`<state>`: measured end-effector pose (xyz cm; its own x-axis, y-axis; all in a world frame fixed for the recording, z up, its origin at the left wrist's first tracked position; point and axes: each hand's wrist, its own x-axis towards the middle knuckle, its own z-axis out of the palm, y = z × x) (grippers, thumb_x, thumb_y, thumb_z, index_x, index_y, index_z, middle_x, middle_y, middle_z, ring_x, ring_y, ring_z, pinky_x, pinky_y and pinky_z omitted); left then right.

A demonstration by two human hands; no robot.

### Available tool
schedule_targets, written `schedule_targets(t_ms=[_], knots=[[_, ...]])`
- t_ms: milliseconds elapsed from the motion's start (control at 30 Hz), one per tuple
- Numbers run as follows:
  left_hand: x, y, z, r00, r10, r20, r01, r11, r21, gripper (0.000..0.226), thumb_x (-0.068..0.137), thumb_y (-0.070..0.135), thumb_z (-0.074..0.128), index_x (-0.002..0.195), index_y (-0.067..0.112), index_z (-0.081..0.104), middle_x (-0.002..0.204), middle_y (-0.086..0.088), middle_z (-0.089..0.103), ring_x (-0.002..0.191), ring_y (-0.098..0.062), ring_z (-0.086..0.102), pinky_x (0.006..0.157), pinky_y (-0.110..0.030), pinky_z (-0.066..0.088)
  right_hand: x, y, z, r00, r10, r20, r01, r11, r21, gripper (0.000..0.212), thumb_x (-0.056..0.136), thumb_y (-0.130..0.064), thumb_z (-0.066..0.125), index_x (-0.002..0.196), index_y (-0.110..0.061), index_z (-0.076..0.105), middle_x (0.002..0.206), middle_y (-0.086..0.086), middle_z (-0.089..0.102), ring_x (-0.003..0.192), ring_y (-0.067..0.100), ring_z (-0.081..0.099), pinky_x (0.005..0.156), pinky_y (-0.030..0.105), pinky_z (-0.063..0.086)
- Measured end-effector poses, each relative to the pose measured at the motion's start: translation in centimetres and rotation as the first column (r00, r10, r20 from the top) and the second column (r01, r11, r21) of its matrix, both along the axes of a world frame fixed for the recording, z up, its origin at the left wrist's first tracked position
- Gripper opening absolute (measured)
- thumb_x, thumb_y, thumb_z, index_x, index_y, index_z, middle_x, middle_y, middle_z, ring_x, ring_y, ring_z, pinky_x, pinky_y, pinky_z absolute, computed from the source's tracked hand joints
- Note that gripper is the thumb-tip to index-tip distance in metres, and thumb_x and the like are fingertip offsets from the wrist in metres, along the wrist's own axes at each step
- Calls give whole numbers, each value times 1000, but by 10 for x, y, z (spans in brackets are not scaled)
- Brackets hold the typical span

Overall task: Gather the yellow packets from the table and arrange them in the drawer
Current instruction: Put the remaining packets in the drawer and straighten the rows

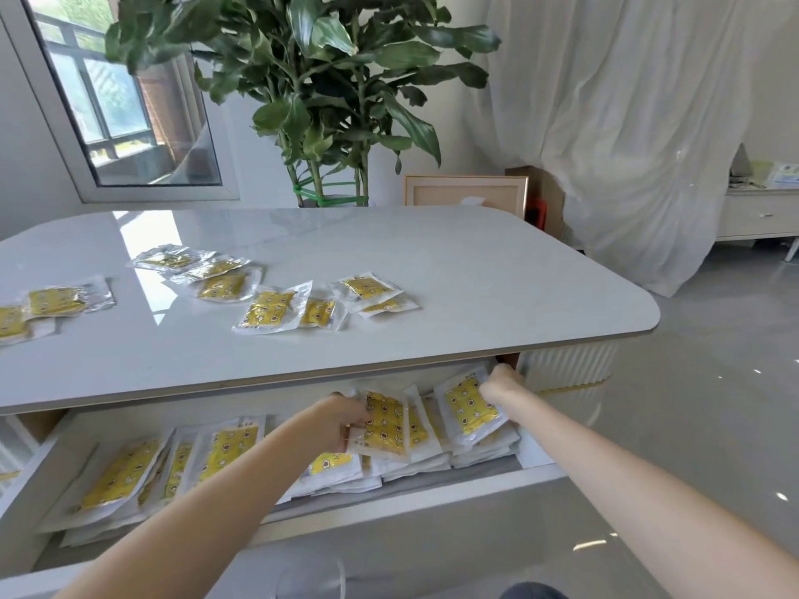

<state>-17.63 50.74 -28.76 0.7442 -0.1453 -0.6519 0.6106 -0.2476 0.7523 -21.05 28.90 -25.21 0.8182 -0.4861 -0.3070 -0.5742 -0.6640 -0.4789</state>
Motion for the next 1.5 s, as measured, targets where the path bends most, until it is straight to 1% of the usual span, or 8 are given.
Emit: schedule_targets(t_ms=[133, 233, 533, 700, 933, 1033, 1167, 1500], knots=[[0, -2, 1, 1000, 8, -27, -9, 1000, -29, 6, 94, -1, 51, 88, 0, 50, 88, -16, 62, 72, -28, 63, 44, -37, 55, -1, 1, -5, 990, 140, -7, -138, 971, -193, 21, 88, 5, 46, 71, -6, 45, 70, 1, 43, 77, 21, 52, 58, 25, 40], [-2, -1, 3, 999, 18, -36, -20, 998, -52, 8, 94, -1, 50, 86, 0, 50, 87, -16, 62, 72, -28, 63, 46, -36, 56, -5, 3, -6, 967, 254, -19, -247, 919, -306, 24, 83, 9, 48, 68, -9, 43, 73, 3, 46, 77, 23, 54, 59, 28, 41], [-10, 2, 8, 996, 56, -62, -60, 996, -62, 6, 92, -2, 53, 86, 0, 53, 83, -14, 63, 73, -26, 62, 77, -39, 54, -3, 5, -16, 901, 398, -175, -428, 880, -204, 47, 84, -9, 50, 131, -9, 56, 126, 8, 64, 97, 20, 67, 82, 30, 55], [-16, 16, 21, 994, 82, -74, -88, 993, -75, 20, 93, 0, 53, 73, 3, 56, 38, -5, 58, 26, -11, 52, 45, -15, 52, -11, 24, -3, 922, 379, 76, -386, 912, 140, 34, 95, -21, 52, 126, -11, 61, 119, 7, 66, 93, 21, 67, 78, 28, 55], [-17, 38, 19, 990, 52, -128, -68, 990, -125, 10, 84, 7, 67, 76, 8, 63, 64, -3, 66, 44, -5, 55, 44, -15, 51, -12, 69, 2, 978, 209, 11, -169, 761, 627, 30, 86, -17, 71, 110, -1, 62, 88, 8, 65, 59, 13, 59, 58, 24, 53], [-16, 41, 18, 998, 28, -47, -34, 992, -124, 9, 81, 8, 72, 84, 8, 63, 92, -8, 69, 79, -13, 62, 79, -25, 54, -6, 75, -2, 983, 182, -18, -133, 780, 611, 18, 84, -7, 71, 99, 1, 64, 78, 9, 64, 56, 13, 58, 57, 24, 53], [-15, 45, 13, 981, -50, 187, 22, 989, 149, 40, 77, 6, 75, 110, 8, 52, 87, -5, 62, 75, -14, 60, 64, -25, 54, 6, 79, -10, 984, 164, -64, -106, 843, 527, 27, 86, -2, 67, 111, 6, 61, 74, 10, 63, 56, 13, 59, 50, 21, 52], [1, 60, -6, 967, -122, 225, 47, 950, 309, 50, 74, -1, 74, 120, 4, 56, 100, -14, 65, 67, -17, 66, 62, -27, 60, 30, 98, -37, 966, 248, -78, -220, 941, 258, 37, 81, -5, 74, 114, 1, 60, 89, 14, 71, 53, 13, 68, 50, 24, 58]])
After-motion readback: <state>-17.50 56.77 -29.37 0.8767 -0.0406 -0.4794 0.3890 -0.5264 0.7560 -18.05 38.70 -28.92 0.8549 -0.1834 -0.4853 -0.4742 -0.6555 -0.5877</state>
